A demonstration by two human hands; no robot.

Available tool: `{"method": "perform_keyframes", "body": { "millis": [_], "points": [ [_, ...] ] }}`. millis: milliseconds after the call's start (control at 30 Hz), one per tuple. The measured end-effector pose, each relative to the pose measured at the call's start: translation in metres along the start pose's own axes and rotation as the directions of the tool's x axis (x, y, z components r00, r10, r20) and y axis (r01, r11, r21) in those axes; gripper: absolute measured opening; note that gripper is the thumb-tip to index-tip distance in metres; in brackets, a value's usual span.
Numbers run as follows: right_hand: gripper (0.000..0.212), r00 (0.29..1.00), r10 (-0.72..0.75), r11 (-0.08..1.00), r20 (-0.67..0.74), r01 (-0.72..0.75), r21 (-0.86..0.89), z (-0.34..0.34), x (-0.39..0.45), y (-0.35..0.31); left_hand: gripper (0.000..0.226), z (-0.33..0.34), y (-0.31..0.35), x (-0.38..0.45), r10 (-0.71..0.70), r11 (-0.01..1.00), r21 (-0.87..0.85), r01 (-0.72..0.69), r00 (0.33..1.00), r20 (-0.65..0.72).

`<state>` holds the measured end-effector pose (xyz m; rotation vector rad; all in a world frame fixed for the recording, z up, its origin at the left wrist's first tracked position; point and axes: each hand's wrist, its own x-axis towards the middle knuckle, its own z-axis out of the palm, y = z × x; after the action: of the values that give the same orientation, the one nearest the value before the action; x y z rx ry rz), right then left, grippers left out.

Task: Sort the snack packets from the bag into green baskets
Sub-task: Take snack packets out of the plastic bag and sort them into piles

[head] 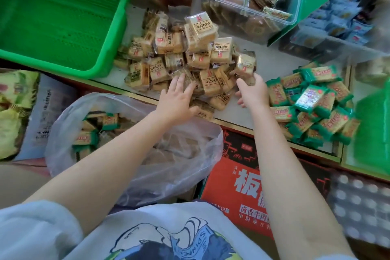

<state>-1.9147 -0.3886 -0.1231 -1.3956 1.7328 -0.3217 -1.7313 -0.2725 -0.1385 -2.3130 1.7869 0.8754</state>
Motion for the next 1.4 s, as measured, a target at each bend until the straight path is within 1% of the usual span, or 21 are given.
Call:
{"method": "perform_keyframes", "body": {
  "millis": [67,100,200,267,300,367,400,467,533,600,667,700,800,933,1000,1067,1100,1167,1267,1333,1400],
  "points": [
    [0.044,0.997,-0.031,0.999,-0.066,0.03,-0.014,0.009,-0.019,0.003,0.071,-0.005,-0.006,-0.01,0.035,0.992,-0.119,-0.038,0.999,-0.026],
    [0.048,0.994,-0.057,0.998,-0.09,0.055,-0.024,0.016,-0.034,0.003,0.065,-0.004,-0.013,-0.021,0.048,0.98,-0.191,-0.063,0.996,-0.082],
    [0.029,0.987,-0.155,0.987,-0.053,0.157,0.032,0.058,-0.09,0.0,0.038,0.022,-0.06,-0.077,0.032,0.958,-0.258,-0.126,0.94,-0.339],
    [0.015,0.974,-0.179,0.984,0.141,0.177,0.028,0.099,-0.126,-0.001,0.024,0.054,-0.108,-0.116,-0.057,0.972,-0.231,-0.04,0.914,-0.401],
    [0.011,0.943,-0.172,0.984,0.285,0.181,-0.003,0.121,-0.141,0.0,0.024,0.07,-0.133,-0.134,-0.124,0.974,-0.221,0.045,0.925,-0.36],
    [0.011,0.829,-0.12,0.973,0.547,0.207,-0.101,0.166,-0.161,0.005,0.029,0.098,-0.175,-0.161,-0.249,0.958,-0.196,0.211,0.948,-0.199],
    [0.012,0.772,-0.093,0.962,0.629,0.234,-0.144,0.187,-0.17,0.007,0.028,0.108,-0.191,-0.173,-0.288,0.947,-0.18,0.266,0.951,-0.109],
    [0.015,0.715,-0.051,0.952,0.697,0.246,-0.183,0.225,-0.183,0.011,0.032,0.125,-0.213,-0.191,-0.306,0.941,-0.146,0.305,0.952,0.019],
    [0.021,0.72,-0.01,0.96,0.694,0.2,-0.194,0.261,-0.188,0.017,0.042,0.138,-0.232,-0.202,-0.326,0.93,-0.148,0.336,0.941,0.087],
    [0.035,0.738,0.042,0.973,0.673,0.122,-0.195,0.292,-0.19,0.021,0.057,0.149,-0.247,-0.211,-0.335,0.925,-0.16,0.346,0.938,0.092],
    [0.045,0.745,0.12,0.988,0.657,-0.028,-0.149,0.322,-0.19,0.024,0.075,0.157,-0.256,-0.219,-0.323,0.924,-0.195,0.328,0.945,0.055],
    [0.044,0.745,0.164,0.986,0.647,-0.111,-0.122,0.337,-0.189,0.026,0.077,0.159,-0.258,-0.221,-0.311,0.926,-0.215,0.309,0.95,0.028],
    [0.042,0.737,0.268,0.948,0.621,-0.315,-0.035,0.376,-0.186,0.033,0.074,0.163,-0.261,-0.224,-0.305,0.924,-0.248,0.29,0.952,-0.021],
    [0.058,0.733,0.331,0.871,0.594,-0.48,0.107,0.416,-0.176,0.049,0.064,0.163,-0.263,-0.228,-0.301,0.908,-0.314,0.279,0.953,-0.025],
    [0.061,0.74,0.344,0.867,0.578,-0.486,0.106,0.412,-0.178,0.046,0.052,0.159,-0.263,-0.229,-0.313,0.895,-0.344,0.283,0.949,-0.034],
    [0.043,0.742,0.352,0.877,0.57,-0.475,0.076,0.387,-0.185,0.036,0.043,0.153,-0.262,-0.229,-0.331,0.882,-0.378,0.281,0.941,-0.073],
    [0.035,0.733,0.348,0.88,0.585,-0.471,0.067,0.37,-0.19,0.031,0.043,0.148,-0.26,-0.228,-0.341,0.869,-0.414,0.271,0.934,-0.105],
    [0.029,0.692,0.317,0.873,0.649,-0.48,0.085,0.332,-0.197,0.024,0.06,0.134,-0.252,-0.224,-0.353,0.82,-0.525,0.229,0.924,-0.149],
    [0.024,0.661,0.208,0.857,0.721,-0.479,0.191,0.273,-0.206,0.009,0.075,0.105,-0.232,-0.213,-0.237,0.809,-0.581,0.092,0.955,-0.178],
    [0.021,0.666,0.168,0.84,0.727,-0.482,0.248,0.24,-0.206,-0.005,0.068,0.085,-0.214,-0.202,-0.139,0.809,-0.587,-0.032,0.96,-0.244],
    [0.021,0.645,0.163,0.834,0.746,-0.494,0.245,0.212,-0.2,-0.019,0.053,0.062,-0.195,-0.189,-0.091,0.783,-0.605,-0.144,0.936,-0.34]
  ]
}}
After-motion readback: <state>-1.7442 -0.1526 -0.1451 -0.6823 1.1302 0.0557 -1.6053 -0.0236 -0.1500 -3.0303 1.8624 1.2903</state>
